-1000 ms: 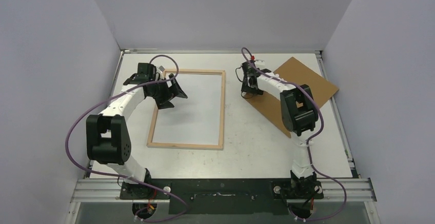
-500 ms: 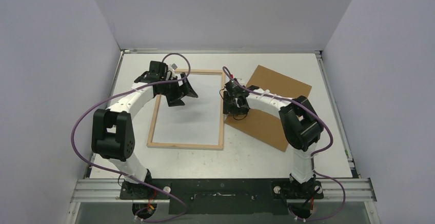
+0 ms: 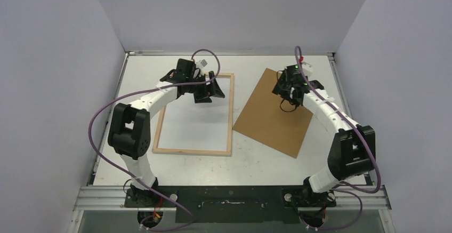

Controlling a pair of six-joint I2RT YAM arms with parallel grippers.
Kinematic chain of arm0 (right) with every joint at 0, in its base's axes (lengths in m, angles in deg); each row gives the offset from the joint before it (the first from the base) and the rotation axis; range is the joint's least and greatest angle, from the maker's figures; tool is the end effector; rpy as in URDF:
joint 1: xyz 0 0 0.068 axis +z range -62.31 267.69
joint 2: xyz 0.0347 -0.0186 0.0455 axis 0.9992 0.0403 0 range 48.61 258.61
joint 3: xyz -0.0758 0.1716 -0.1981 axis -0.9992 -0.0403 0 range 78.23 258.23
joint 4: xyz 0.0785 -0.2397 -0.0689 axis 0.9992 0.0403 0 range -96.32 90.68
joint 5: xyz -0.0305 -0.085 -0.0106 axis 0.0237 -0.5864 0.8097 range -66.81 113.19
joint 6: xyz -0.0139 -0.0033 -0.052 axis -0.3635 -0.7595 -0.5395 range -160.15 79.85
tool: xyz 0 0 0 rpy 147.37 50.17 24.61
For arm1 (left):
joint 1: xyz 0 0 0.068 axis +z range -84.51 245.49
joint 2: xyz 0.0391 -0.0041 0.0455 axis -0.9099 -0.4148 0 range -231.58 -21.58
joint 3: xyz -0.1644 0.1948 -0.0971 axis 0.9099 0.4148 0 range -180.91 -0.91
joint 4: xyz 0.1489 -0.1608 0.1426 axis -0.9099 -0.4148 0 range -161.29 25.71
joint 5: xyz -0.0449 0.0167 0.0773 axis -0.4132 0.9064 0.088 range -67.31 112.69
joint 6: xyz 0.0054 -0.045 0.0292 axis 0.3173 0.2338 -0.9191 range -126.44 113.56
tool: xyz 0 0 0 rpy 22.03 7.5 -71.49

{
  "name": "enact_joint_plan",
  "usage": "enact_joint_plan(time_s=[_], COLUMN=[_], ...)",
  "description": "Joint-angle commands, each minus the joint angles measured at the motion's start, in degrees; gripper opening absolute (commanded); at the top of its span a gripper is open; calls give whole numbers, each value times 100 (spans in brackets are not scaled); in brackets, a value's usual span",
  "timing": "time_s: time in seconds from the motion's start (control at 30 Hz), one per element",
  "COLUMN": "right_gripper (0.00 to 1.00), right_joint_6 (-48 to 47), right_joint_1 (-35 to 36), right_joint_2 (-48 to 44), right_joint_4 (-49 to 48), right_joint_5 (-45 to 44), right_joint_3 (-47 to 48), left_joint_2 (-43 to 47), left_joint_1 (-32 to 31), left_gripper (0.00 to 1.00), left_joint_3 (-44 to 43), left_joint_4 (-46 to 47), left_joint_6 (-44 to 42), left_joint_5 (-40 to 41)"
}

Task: Put the photo into the frame

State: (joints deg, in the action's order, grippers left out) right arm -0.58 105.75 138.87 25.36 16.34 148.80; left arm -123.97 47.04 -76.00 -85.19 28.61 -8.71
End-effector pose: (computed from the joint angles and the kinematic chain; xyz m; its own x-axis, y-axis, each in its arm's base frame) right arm 0.3249 0.1014 0.2661 -0.7235 0.4292 -0.5407 0.2903 0.8997 0.3259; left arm 0.3654 -0.1416 0.2344 -0.9233 -0.2088 -0.3225 0.0846 0.7084 -0.7007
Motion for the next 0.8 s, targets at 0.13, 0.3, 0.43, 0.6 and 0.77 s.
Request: enact_joint_plan(time_s=[0.13, 0.3, 0.43, 0.6, 0.77], right_gripper=[67, 67, 67, 67, 67], right_joint_6=[13, 74, 143, 70, 78], right_joint_1=[-1704, -2376, -2708, -2755, -2789], right_joint_2=[-720, -905, -1230, -1439, -1559], right_joint_4=[604, 496, 383, 404, 305], right_joint_5=[-185, 395, 535, 641, 797], right_joint_3=[-1006, -1756, -2244, -2658, -2974], left_joint_2=[-537, -1218, -1849, -2450, -2756], left_joint_1=[-952, -1376, -1655, -1792, -1912], left_gripper=[76, 76, 76, 76, 73], left_joint_3=[-1200, -1772, -2438, -2967, -3147], left_joint_4=[220, -28, -572, -883, -991], left_joint_6=[-597, -548, -610, -552, -483], left_joint_5=[364, 940, 1775, 2109, 2173])
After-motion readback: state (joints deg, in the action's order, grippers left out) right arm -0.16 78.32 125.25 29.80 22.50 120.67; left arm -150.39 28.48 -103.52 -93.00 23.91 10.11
